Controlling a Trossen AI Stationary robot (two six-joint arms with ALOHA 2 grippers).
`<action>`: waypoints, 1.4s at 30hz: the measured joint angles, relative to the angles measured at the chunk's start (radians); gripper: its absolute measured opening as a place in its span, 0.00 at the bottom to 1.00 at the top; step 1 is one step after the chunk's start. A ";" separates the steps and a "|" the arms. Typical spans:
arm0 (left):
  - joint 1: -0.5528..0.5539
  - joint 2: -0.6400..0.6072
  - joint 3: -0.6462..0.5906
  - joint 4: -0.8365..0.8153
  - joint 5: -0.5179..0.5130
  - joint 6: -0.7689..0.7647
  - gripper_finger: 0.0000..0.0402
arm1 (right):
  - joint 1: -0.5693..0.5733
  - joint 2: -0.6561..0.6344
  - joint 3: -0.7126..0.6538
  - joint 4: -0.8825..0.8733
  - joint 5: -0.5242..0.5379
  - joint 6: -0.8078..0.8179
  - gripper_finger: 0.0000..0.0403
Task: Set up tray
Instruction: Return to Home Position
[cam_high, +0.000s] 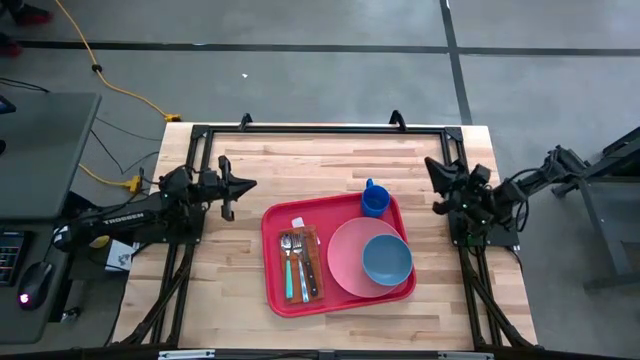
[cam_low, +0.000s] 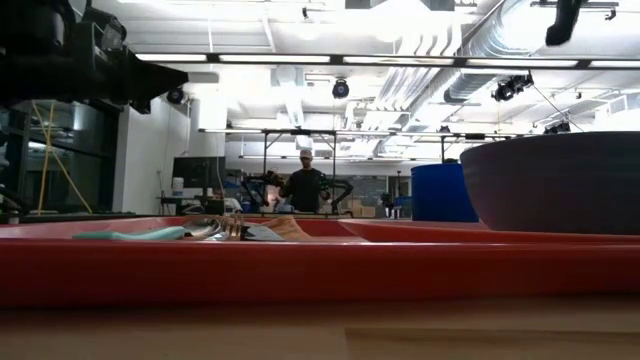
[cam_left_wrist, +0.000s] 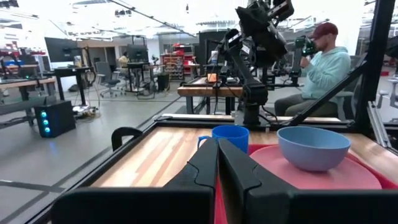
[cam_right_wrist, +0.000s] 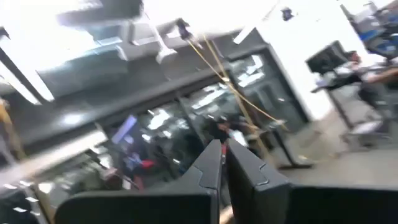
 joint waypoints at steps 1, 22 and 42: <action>0.000 0.000 0.000 -0.004 0.000 0.000 0.11 | 0.004 0.000 -0.010 0.004 0.025 -0.010 0.00; 0.000 0.000 0.013 -0.076 -0.068 0.035 0.11 | -0.368 -0.008 -0.228 0.011 -0.464 0.207 0.00; 0.000 -0.004 0.021 0.197 0.115 0.221 0.11 | -0.423 -0.651 -0.264 -0.576 -0.733 0.216 0.00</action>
